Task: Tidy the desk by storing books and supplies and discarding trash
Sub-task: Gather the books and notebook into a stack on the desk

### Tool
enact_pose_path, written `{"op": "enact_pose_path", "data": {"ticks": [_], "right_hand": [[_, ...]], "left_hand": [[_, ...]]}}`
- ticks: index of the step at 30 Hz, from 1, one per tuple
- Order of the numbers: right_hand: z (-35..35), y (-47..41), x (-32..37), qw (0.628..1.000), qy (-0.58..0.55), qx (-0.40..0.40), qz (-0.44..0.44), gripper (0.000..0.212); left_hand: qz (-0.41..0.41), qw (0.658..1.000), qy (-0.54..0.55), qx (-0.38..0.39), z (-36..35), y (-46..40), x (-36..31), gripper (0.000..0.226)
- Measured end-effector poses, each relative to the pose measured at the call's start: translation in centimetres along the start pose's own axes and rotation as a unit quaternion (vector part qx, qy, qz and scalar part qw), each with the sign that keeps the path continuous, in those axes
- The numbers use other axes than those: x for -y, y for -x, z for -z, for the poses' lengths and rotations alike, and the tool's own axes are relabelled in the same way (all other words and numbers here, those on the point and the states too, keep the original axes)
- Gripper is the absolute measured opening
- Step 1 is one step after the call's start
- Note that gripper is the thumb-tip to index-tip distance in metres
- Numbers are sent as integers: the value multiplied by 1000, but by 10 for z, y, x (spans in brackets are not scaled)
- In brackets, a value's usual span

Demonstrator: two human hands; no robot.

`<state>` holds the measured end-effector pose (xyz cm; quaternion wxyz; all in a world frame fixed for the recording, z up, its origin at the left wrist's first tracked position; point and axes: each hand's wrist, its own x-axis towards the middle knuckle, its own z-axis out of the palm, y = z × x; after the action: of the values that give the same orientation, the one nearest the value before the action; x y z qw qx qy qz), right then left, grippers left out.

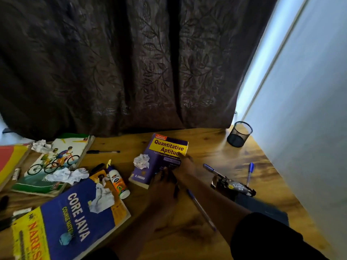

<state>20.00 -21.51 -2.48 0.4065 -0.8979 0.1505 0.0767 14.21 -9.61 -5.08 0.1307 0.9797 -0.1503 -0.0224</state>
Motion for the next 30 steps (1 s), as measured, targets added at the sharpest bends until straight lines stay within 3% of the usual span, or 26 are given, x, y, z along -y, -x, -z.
{"op": "enact_pose_path", "data": {"ticks": [7,10,18,24,28,30], "right_hand": [[19,-43,3,994,67,62,54,72],[22,-54,3,989,93,82,79,79],[18,-69,2,978,129,114,122,86],[22,-80,1,966,166,121,157,83],[22,-79,5,969,157,132,138,76],[22,-70,9,964,200,79,155,69]], "left_hand": [[9,999,18,-39,2,-21,-13,51],[50,997,0,-64,5,-23,0,62],[142,986,3,-86,23,-17,43,52],[158,981,40,-102,32,-10,37,52],[142,982,42,-117,36,10,35,67],[144,978,39,-148,43,28,38,68]]}}
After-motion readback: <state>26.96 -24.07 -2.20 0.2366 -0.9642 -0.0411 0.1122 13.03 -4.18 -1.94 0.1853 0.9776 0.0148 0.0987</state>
